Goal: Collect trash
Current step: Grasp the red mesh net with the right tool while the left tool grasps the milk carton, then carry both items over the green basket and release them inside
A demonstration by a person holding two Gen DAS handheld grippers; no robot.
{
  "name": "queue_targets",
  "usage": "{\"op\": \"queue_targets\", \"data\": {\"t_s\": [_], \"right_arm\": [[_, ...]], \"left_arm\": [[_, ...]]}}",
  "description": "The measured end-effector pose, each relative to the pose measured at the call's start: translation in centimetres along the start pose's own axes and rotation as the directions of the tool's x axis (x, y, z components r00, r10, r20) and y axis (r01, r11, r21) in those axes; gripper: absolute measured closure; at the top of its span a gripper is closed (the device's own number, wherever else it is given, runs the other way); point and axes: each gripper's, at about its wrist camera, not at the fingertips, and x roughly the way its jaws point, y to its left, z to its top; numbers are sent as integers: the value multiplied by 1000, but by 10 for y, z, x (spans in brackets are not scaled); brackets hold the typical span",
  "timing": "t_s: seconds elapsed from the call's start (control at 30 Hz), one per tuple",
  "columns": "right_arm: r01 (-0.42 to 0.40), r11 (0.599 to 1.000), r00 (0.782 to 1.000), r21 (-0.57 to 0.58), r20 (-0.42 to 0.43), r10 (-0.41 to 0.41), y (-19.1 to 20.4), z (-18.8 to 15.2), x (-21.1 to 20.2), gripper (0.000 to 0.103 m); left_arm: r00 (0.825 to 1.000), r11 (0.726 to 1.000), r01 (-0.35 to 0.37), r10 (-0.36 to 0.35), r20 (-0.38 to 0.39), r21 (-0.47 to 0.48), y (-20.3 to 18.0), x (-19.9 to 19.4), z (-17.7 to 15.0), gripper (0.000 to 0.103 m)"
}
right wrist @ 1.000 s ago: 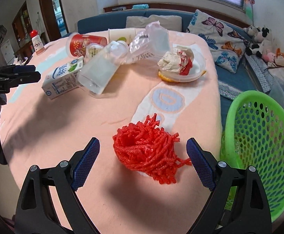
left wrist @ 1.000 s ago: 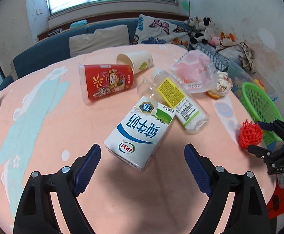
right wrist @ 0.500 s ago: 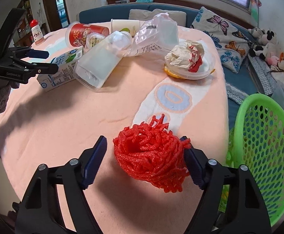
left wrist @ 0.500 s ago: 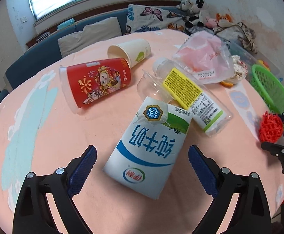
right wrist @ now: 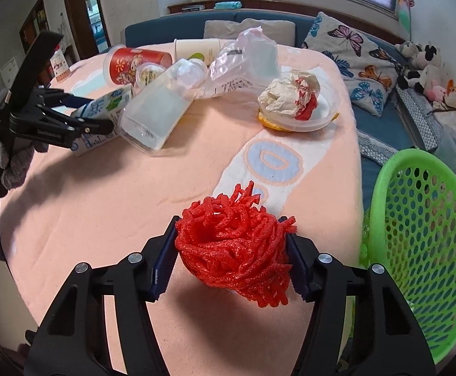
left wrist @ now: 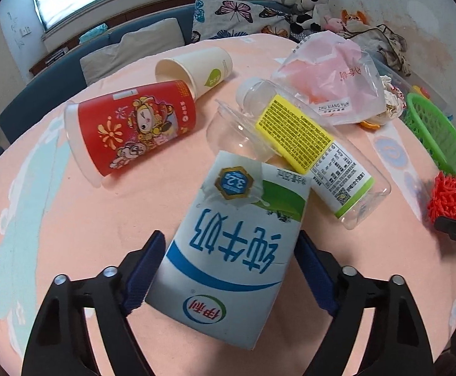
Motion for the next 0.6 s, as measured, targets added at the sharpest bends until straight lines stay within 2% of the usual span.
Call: {"op": "queue_targets", "data": {"t_s": [0.27, 0.6], "right_arm": [[-17, 1000, 999, 21, 30, 16, 0, 0, -14, 43], [-20, 999, 998, 30, 60, 18, 1, -4, -30, 43]], "left_arm": [[1000, 1000, -20, 20, 23, -4, -6, -8, -5, 34], [997, 996, -19, 25, 71, -83, -3, -38, -18, 35]]}}
